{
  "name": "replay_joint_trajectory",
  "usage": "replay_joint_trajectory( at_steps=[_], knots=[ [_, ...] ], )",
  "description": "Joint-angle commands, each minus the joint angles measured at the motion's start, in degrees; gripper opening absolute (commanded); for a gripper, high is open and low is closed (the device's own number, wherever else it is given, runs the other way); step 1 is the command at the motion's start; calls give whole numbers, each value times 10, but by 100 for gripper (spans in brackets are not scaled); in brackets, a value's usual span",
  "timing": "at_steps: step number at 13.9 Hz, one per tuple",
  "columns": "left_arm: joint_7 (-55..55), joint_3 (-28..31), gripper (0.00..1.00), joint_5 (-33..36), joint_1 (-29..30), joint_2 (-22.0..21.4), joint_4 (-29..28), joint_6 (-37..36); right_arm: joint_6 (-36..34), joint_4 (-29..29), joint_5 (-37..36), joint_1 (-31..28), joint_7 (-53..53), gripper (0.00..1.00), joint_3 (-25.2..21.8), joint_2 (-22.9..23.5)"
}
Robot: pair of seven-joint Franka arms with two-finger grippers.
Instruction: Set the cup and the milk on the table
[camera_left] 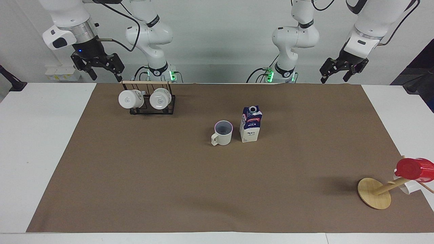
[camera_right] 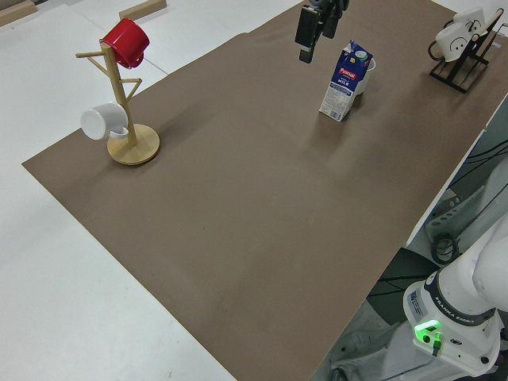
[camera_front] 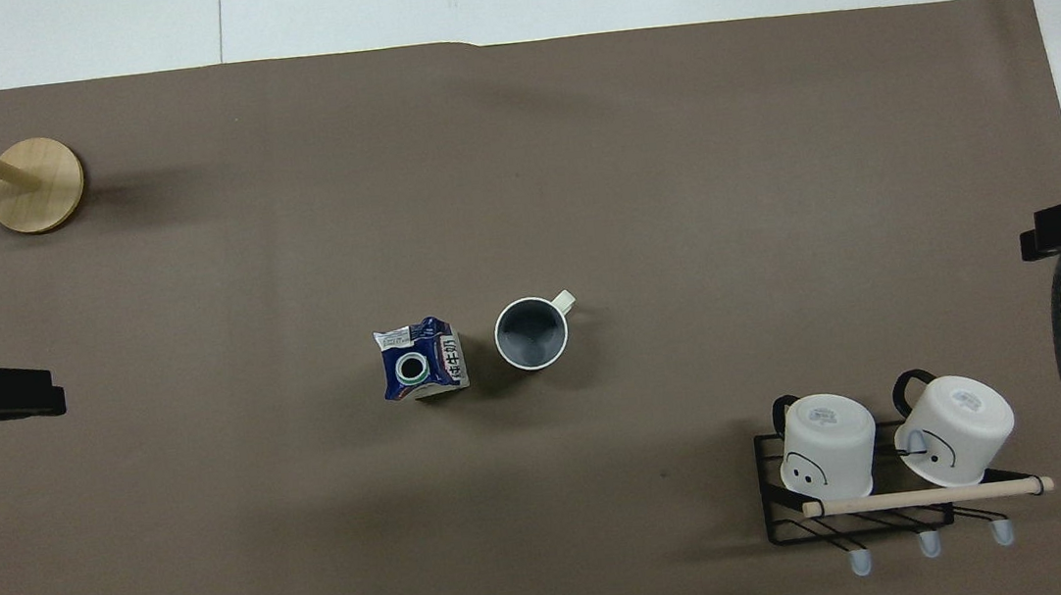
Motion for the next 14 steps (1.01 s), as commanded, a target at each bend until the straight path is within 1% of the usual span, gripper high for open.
replay_joint_trajectory(
  at_steps=[1, 4, 5, 9, 14],
  knots=[
    [8, -4, 100, -4, 13, 22, 41, -23, 0, 1, -5, 0, 8, 100, 0, 0],
    [8, -4, 100, -5, 14, 78, 132, -78, 0, 1, -4, 0, 8, 100, 0, 0],
    [9, -4, 100, -5, 15, 84, 143, -83, 1, 1, -4, 0, 8, 100, 0, 0],
    [9, -4, 100, -5, 29, 80, 138, -85, 0, 1, -4, -1, 8, 100, 0, 0],
    [9, -4, 100, -4, 29, 80, 138, -85, 1, 3, -1, -4, 8, 100, 0, 2]
  ],
)
